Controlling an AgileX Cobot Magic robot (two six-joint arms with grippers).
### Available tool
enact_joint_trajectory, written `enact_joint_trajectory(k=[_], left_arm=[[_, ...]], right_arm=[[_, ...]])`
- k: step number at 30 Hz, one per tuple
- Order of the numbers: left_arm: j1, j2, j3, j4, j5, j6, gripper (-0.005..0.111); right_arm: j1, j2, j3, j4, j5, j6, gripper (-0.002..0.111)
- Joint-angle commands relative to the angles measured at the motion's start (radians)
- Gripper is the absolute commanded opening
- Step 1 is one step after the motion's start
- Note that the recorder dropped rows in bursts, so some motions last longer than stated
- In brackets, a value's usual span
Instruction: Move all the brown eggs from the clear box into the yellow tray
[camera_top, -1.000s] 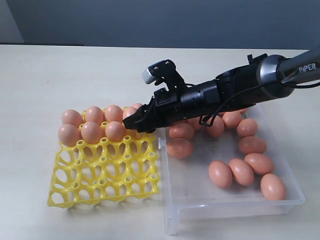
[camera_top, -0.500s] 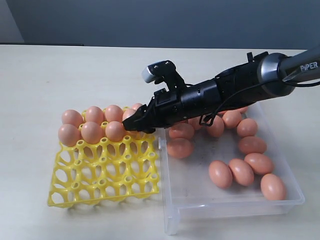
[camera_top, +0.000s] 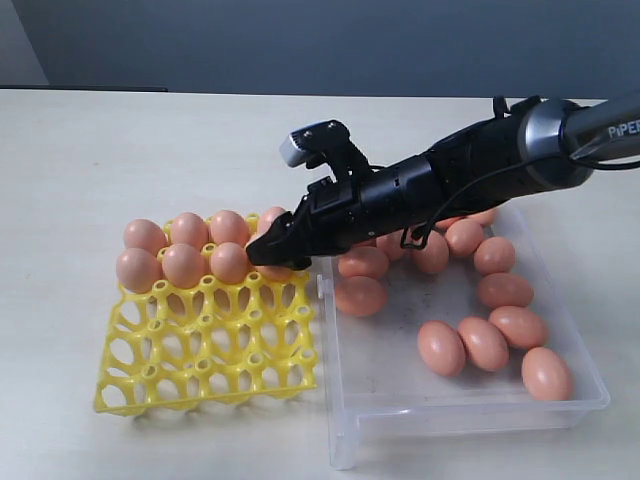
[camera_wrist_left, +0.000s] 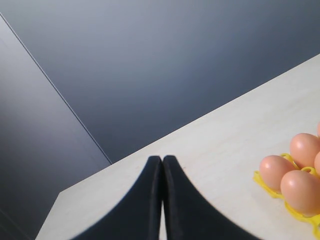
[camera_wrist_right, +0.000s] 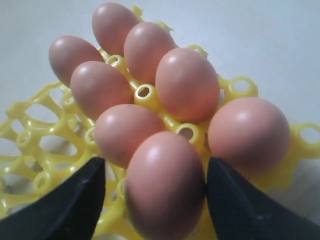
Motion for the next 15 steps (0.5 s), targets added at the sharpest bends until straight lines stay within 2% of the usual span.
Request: enact_joint_trajectory(k=[1, 7, 15], left_arm=[[-0.011, -0.005, -0.001, 0.003, -0.005, -0.004, 0.000], [-0.011, -0.005, -0.001, 0.003, -0.005, -0.004, 0.000], [-0.011, -0.005, -0.001, 0.003, -0.005, -0.004, 0.000]], right_arm=[[-0.010, 0.023, 0.018, -0.066, -0.091, 0.024, 0.061], [-0.010, -0.020, 0.018, -0.146, -0.100, 0.093, 0.061], [-0.010, -0.228, 0.018, -0.441, -0.194, 0.326, 0.055]])
